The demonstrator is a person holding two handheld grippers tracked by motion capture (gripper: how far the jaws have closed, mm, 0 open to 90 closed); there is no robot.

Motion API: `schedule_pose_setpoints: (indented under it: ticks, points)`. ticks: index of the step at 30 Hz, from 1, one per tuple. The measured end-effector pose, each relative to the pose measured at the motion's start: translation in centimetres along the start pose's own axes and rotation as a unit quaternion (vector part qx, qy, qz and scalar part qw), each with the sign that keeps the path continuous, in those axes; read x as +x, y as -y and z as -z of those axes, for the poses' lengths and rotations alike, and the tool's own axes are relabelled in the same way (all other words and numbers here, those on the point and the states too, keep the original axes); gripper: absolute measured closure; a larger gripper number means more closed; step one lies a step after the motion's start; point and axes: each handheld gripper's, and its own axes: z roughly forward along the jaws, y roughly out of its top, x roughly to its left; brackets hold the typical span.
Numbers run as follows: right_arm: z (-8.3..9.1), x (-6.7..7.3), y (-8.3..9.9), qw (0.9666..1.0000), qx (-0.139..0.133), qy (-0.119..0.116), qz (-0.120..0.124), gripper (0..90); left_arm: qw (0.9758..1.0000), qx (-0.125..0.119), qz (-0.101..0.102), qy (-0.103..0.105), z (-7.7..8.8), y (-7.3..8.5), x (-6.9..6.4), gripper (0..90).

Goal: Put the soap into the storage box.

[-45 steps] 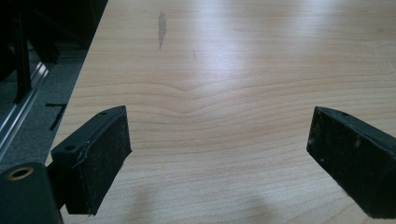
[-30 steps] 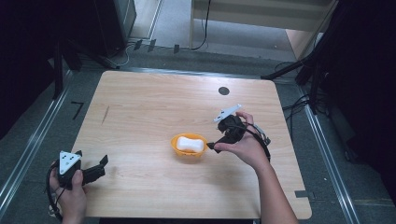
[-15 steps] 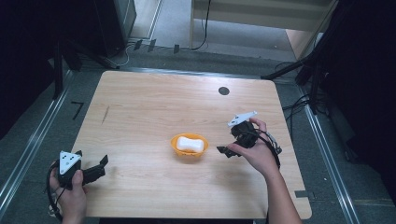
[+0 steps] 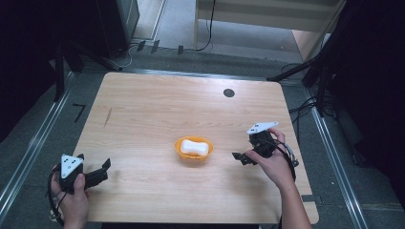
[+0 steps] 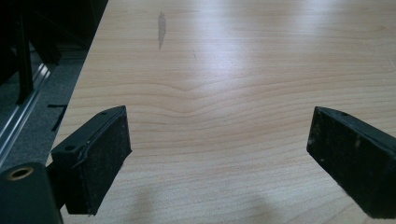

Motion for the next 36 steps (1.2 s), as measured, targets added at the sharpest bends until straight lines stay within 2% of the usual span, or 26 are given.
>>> schedule_pose_setpoints:
  ticks: [7,18,27,36]
  points:
    - [0.5,-0.7,1.9,0.9997,-0.009,0.010,-0.018,0.0,1.0000,0.000,-0.002,0.000,0.0,0.0,0.0,6.8]
    - [1.6,-1.6,5.3,0.9987,-0.020,0.011,-0.045,0.0,1.0000,0.002,-0.002,-0.001,0.0,0.0,-0.1,6.8]
    - [2.5,-2.2,8.1,0.9966,-0.030,0.020,-0.074,0.0,1.0000,0.003,-0.006,-0.001,0.0,0.0,-0.1,6.8]
    - [3.6,-2.8,10.7,0.9938,-0.051,0.034,-0.093,0.0,0.9999,0.004,-0.009,-0.004,0.0,0.0,-0.2,6.8]
